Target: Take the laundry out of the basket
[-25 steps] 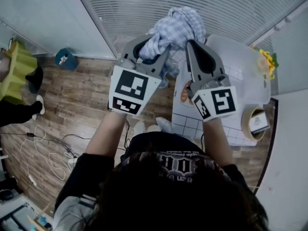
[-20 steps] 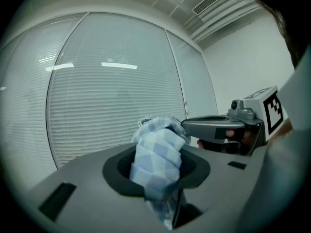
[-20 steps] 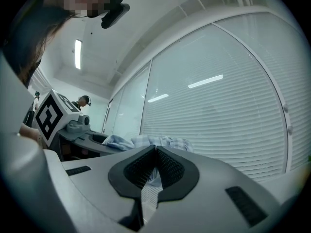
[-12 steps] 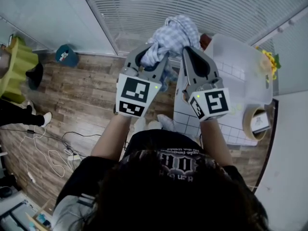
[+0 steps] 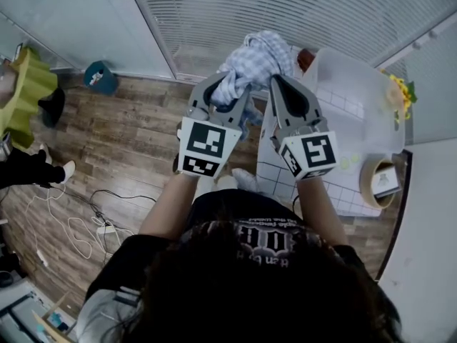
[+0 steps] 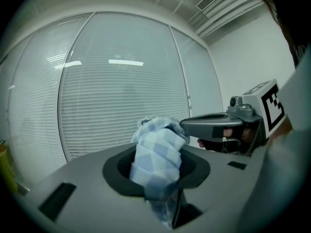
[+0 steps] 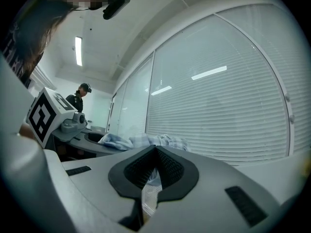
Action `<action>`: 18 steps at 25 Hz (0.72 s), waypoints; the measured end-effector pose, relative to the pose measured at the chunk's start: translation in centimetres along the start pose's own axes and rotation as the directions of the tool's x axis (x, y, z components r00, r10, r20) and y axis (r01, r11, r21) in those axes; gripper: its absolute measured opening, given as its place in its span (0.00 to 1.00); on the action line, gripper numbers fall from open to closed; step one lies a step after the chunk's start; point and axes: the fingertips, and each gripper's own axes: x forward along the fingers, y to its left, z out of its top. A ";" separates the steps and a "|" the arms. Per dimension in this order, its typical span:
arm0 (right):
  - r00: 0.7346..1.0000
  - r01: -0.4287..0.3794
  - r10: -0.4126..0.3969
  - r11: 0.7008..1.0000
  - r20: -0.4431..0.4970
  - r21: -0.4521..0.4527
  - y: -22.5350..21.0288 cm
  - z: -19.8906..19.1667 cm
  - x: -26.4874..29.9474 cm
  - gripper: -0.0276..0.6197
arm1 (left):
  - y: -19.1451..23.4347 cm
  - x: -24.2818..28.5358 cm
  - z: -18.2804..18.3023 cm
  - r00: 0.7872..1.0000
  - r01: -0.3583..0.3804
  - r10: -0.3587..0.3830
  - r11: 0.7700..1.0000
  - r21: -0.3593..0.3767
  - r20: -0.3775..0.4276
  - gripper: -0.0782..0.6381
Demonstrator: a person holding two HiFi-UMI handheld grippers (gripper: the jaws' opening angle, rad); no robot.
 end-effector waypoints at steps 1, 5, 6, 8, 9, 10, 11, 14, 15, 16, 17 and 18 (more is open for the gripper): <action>1.000 -0.002 0.002 1.000 -0.004 0.005 0.0 -0.2 -0.3 0.09 | -0.3 -0.1 -0.2 1.000 -0.001 0.001 1.000 -0.006 -0.001 0.29; 1.000 -0.001 0.001 1.000 -0.015 0.020 0.1 -0.6 -1.1 0.09 | -1.2 -0.5 -0.7 1.000 -0.006 0.006 1.000 -0.022 -0.008 0.29; 1.000 0.002 -0.002 1.000 -0.017 0.021 0.0 -0.7 -1.4 0.09 | -1.4 -0.6 -0.8 1.000 -0.010 0.010 1.000 -0.020 -0.009 0.29; 1.000 0.009 -0.009 1.000 -0.018 0.019 0.0 -0.8 -1.8 0.08 | -1.9 -0.8 -0.6 1.000 -0.022 0.022 1.000 -0.010 -0.008 0.29; 1.000 0.013 -0.012 1.000 -0.016 0.019 -0.1 -0.8 -2.0 0.08 | -2.2 -0.9 -0.5 1.000 -0.026 0.026 1.000 -0.006 -0.006 0.29; 1.000 0.016 -0.016 1.000 -0.013 0.019 -0.1 -0.7 -2.1 0.08 | -2.4 -0.9 -0.4 1.000 -0.029 0.029 1.000 -0.003 -0.002 0.29; 1.000 0.020 -0.019 1.000 -0.010 0.019 -0.2 -0.6 -2.3 0.08 | -2.5 -1.0 -0.3 1.000 -0.031 0.031 1.000 -0.003 0.001 0.29; 1.000 0.019 -0.019 1.000 -0.009 0.014 0.0 -0.6 -2.6 0.08 | -2.7 -1.3 -0.4 0.999 -0.037 0.037 0.999 -0.009 0.003 0.29; 1.000 0.017 -0.017 1.000 -0.010 0.012 0.1 -0.7 -2.7 0.08 | -2.7 -1.4 -0.5 0.999 -0.040 0.040 0.999 -0.011 0.002 0.29; 1.000 0.015 -0.015 1.000 -0.010 0.010 0.2 -0.7 -2.8 0.08 | -2.6 -1.5 -0.7 0.999 -0.043 0.043 0.999 -0.012 0.000 0.29; 1.000 0.013 -0.013 1.000 -0.010 0.008 0.3 -0.7 -2.9 0.08 | -2.6 -1.6 -0.7 0.999 -0.046 0.046 0.999 -0.012 -0.001 0.29; 1.000 0.011 -0.011 1.000 -0.009 0.007 0.4 -0.7 -2.9 0.08 | -2.5 -1.7 -0.8 0.999 -0.050 0.050 0.999 -0.013 -0.002 0.29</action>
